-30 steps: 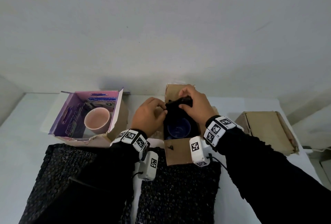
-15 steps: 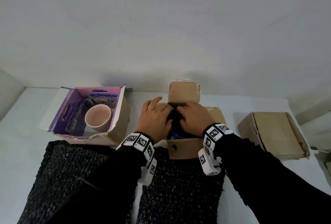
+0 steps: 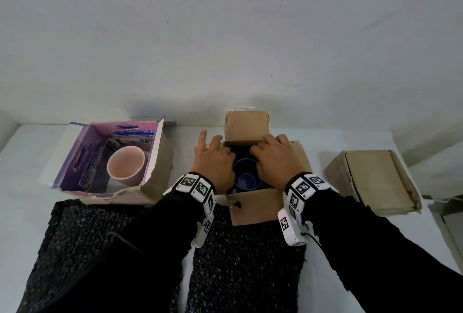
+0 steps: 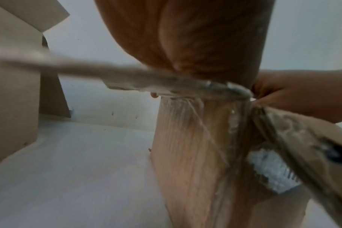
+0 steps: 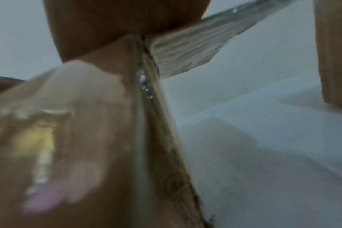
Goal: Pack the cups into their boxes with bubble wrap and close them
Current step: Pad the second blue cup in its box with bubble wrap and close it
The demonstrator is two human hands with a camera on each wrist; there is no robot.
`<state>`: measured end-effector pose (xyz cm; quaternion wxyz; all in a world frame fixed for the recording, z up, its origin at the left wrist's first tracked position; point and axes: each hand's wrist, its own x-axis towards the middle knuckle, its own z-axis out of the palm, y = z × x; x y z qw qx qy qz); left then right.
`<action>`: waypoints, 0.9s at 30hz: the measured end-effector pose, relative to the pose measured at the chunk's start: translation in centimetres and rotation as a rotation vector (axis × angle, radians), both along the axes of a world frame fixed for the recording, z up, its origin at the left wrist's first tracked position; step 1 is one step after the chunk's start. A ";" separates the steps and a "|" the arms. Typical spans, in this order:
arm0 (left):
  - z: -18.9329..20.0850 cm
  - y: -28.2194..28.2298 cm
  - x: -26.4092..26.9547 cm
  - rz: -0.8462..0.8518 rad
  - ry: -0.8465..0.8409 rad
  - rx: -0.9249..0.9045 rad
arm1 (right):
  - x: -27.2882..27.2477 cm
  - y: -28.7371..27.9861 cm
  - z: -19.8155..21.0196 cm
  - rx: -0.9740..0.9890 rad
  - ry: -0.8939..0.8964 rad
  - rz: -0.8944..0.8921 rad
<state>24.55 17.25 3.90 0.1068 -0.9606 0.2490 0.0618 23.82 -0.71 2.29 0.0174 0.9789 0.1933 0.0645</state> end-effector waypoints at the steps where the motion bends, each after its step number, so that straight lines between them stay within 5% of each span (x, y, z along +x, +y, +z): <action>1: 0.0 0.0 -0.1 -0.002 -0.004 -0.007 | -0.2 -0.1 0.1 0.001 -0.031 -0.022; 11: -0.2 -0.1 -0.2 0.018 0.009 0.006 | -1.2 -0.6 -0.2 0.003 -0.013 -0.139; 16: 0.0 1.7 -3.5 -0.088 -0.247 -0.356 | -4.1 -1.1 0.6 0.225 -0.140 -0.197; 20: -1.3 3.2 -6.7 -0.224 -0.231 -0.333 | -7.7 -1.4 -0.1 0.451 -0.146 -0.161; 27: -2.1 2.4 -7.5 -0.124 -0.293 -0.397 | -15.4 0.3 -2.7 0.586 -0.124 -0.188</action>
